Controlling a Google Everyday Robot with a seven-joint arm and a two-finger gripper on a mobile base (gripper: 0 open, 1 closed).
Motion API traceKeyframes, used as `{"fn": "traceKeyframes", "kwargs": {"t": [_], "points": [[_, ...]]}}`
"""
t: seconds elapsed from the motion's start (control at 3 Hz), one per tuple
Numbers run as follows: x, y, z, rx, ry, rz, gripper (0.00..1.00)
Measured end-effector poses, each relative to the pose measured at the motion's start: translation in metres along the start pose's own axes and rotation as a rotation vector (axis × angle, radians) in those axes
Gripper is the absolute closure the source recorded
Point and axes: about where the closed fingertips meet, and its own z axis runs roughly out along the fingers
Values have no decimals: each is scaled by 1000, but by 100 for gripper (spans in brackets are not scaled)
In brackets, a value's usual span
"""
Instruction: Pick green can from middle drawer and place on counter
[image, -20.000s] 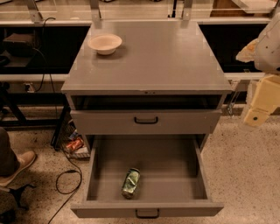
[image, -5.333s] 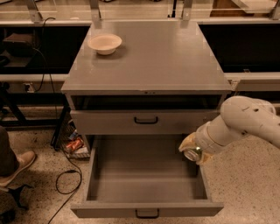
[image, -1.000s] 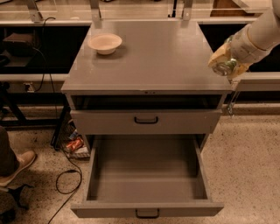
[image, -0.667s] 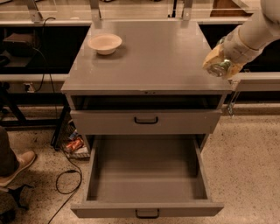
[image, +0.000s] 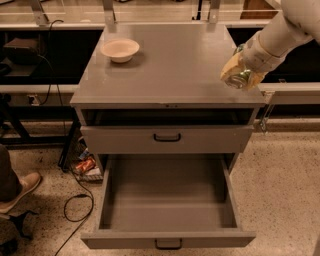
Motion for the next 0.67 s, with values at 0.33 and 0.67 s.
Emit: {"fn": "traceKeyframes", "kwargs": {"t": [0.33,0.67], "points": [[-1,-11,7,22,-24,-25,100],[-3,-22,19,29,-53,-46,82]]}}
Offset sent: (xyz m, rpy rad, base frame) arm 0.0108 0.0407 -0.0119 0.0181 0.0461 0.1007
